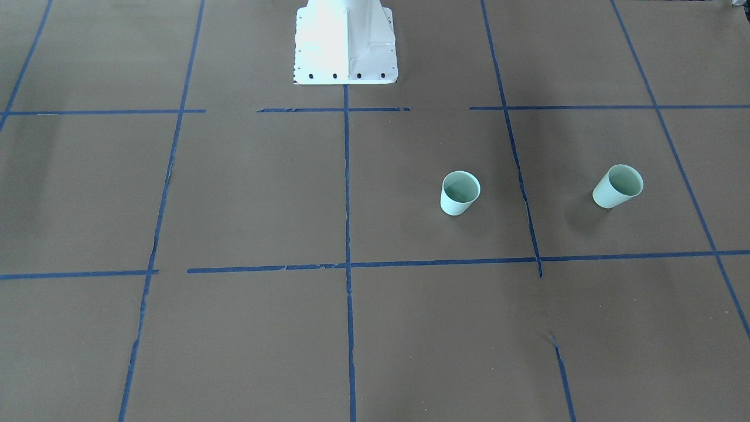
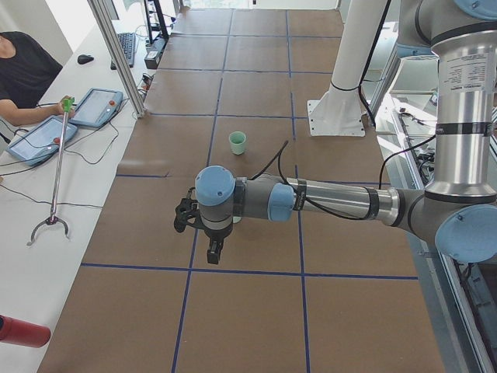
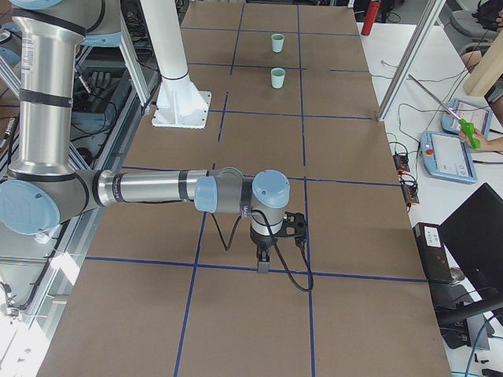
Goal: Stack cups
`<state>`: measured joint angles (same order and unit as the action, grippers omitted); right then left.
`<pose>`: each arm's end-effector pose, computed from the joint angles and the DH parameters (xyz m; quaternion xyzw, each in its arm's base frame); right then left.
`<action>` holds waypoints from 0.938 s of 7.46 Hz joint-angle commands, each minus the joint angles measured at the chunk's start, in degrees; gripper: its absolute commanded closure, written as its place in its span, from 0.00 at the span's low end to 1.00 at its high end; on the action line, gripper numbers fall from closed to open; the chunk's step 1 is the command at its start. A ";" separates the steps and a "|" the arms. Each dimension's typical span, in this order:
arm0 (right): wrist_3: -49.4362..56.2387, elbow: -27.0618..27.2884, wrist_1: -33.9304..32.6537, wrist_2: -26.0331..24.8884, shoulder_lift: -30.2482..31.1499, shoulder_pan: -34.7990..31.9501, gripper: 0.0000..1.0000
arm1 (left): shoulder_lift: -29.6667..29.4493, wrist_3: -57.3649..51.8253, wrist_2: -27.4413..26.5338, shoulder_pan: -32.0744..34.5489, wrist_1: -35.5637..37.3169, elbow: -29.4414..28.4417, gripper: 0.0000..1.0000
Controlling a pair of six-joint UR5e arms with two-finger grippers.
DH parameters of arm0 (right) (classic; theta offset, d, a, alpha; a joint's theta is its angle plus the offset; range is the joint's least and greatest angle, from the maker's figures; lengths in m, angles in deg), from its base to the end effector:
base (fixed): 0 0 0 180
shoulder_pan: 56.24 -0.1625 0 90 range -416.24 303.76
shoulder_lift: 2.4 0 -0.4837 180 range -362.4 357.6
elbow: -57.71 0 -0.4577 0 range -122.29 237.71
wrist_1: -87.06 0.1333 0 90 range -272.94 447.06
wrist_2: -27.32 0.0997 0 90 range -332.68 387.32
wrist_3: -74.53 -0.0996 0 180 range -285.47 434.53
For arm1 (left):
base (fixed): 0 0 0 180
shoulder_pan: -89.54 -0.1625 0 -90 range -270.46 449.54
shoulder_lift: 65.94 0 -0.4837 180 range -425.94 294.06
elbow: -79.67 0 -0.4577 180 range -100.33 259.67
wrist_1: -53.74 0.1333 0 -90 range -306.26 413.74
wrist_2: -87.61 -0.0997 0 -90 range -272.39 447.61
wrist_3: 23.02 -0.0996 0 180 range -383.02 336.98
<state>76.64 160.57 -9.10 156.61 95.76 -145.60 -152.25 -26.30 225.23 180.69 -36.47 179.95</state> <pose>0.0648 -0.4860 0.6834 -0.0077 -0.3363 -0.0183 0.9415 -0.0704 -0.5292 0.6475 0.0698 0.4006 0.0409 0.9127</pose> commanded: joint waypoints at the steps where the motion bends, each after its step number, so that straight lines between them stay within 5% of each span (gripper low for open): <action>1: 0.00 0.06 0.00 0.00 -0.07 -0.02 0.00 | 0.17 7.78 -0.06 -0.36 -2.42 2.27 0.00; 2: 0.00 -0.03 0.00 0.00 0.02 0.07 0.00 | 0.70 13.06 -0.59 -2.97 -6.25 2.81 0.00; 5: 0.00 -0.03 0.00 0.00 0.02 0.07 0.00 | 9.74 35.61 -3.12 -14.90 -32.49 1.68 0.00; 7: 0.00 -0.03 0.00 0.00 0.02 -0.02 0.00 | 9.14 47.96 -6.64 -24.14 -36.69 1.06 0.00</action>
<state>76.64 160.54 -9.09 156.61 95.77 -145.59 -143.07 13.52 220.74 162.35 -69.51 181.46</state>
